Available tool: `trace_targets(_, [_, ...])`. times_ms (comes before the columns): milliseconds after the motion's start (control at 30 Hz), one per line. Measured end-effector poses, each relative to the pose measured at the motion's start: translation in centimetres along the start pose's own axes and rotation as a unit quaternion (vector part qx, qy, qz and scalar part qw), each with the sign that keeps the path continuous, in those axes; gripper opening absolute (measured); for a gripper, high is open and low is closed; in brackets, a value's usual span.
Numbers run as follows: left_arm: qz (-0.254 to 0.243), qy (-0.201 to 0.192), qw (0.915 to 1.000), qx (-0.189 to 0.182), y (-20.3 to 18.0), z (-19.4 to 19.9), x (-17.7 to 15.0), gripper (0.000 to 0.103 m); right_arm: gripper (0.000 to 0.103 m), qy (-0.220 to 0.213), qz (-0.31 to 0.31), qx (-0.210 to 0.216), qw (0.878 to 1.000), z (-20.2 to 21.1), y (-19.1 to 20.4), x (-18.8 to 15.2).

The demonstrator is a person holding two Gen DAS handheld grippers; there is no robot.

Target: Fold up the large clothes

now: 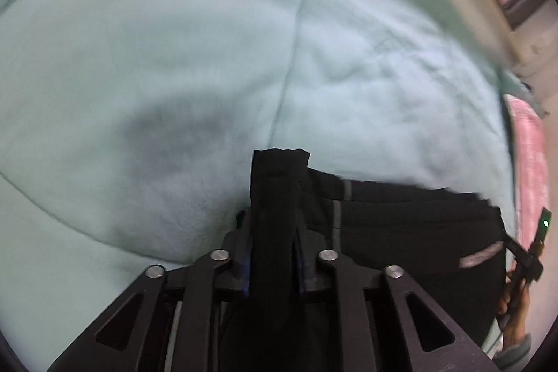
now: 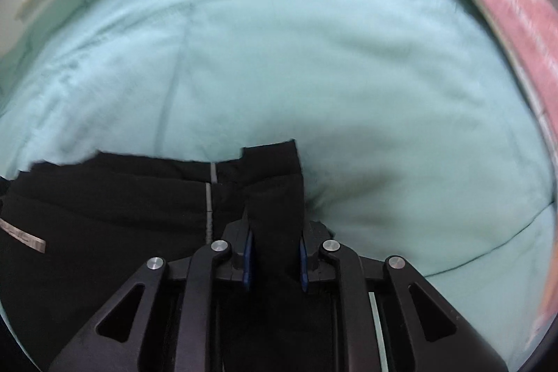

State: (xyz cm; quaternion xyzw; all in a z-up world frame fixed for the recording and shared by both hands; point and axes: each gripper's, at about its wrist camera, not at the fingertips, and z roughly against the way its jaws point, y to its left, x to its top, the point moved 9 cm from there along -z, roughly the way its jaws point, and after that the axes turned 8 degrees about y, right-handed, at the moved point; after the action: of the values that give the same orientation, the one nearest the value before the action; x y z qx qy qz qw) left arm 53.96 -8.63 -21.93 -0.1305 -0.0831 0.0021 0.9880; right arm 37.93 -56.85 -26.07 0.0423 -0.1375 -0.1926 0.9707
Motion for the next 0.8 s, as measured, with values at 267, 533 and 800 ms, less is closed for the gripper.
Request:
trace_targets(267, [0.006,0.002,1.0000,0.002,0.9,1.1,0.7,0.049,0.028,0.020,-0.035,0.052,0.998,1.3,-1.2,0.3])
trace_targets(533, [-0.029,-0.058,0.9978,-0.015,-0.2,11.7,-3.2,0.058,0.063,-0.091,0.030,0.075,0.993,16.0,2.7,-4.6])
trace_targets(800, [-0.131,-0.043,0.9891,-0.053,-13.7,10.0,-13.9,0.059,0.063,-0.019,0.097,0.082,0.992,13.5,11.5,-13.3])
